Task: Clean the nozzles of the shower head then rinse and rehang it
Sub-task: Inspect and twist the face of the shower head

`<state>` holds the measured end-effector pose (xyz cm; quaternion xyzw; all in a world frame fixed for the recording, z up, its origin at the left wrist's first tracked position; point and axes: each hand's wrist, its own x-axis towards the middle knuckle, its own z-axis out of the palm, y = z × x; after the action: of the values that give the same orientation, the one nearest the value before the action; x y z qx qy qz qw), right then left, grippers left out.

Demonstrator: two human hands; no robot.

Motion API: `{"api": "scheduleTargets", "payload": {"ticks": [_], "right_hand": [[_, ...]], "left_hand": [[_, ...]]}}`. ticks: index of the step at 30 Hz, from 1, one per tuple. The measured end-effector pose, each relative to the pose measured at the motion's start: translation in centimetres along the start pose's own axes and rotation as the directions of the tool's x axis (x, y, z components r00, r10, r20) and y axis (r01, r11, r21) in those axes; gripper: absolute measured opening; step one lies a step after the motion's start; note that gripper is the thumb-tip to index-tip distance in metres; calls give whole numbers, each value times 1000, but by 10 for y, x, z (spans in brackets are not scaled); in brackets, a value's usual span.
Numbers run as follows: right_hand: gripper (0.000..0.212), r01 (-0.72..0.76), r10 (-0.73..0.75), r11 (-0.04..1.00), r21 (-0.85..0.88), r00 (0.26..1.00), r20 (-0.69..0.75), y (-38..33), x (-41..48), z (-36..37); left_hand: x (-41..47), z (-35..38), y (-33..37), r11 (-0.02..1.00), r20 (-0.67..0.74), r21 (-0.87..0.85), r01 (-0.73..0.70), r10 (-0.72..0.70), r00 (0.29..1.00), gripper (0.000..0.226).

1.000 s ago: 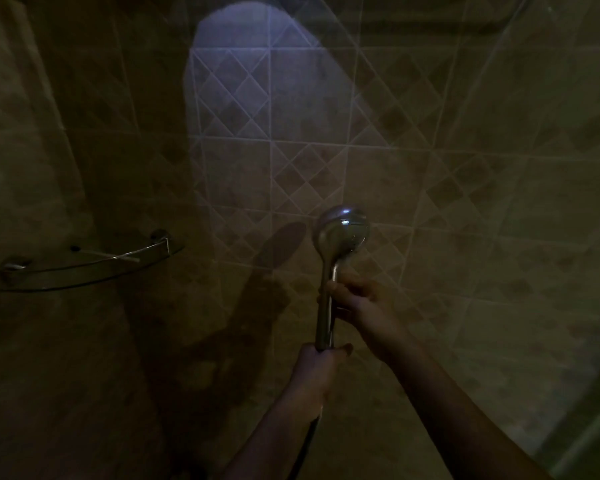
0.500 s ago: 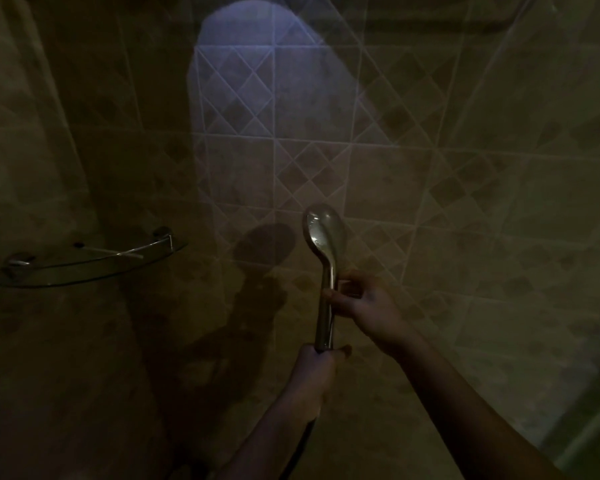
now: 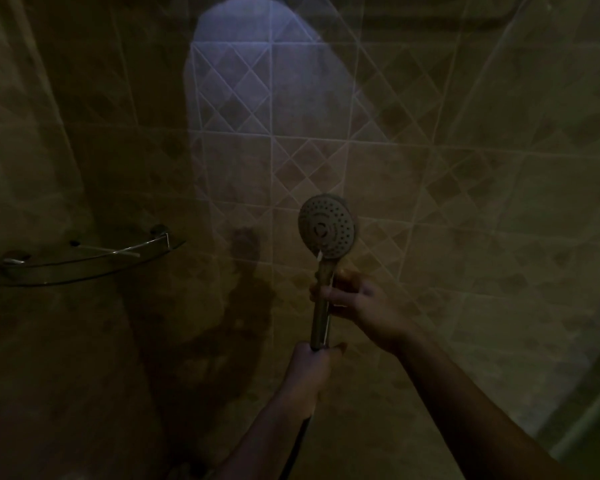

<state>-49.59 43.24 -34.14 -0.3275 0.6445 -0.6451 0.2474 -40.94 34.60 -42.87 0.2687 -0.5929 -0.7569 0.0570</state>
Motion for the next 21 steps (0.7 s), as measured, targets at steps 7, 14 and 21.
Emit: {"api": "scheduleTargets", "payload": {"ticks": [7,14,21], "right_hand": [[32,52,-65,993,-105,991,-118,-3,1,3],[9,64,-65,998,-17,995,-74,-1,-5,8],[16,77,-81,996,-37,989,-121,0,-4,5]], "left_hand": [[-8,2,6,1000,55,-1,-4,4,998,28],[-6,1,3,1000,13,-12,5,-5,1000,23],[-3,4,0,1000,-16,-5,2,-2,1000,44]]}}
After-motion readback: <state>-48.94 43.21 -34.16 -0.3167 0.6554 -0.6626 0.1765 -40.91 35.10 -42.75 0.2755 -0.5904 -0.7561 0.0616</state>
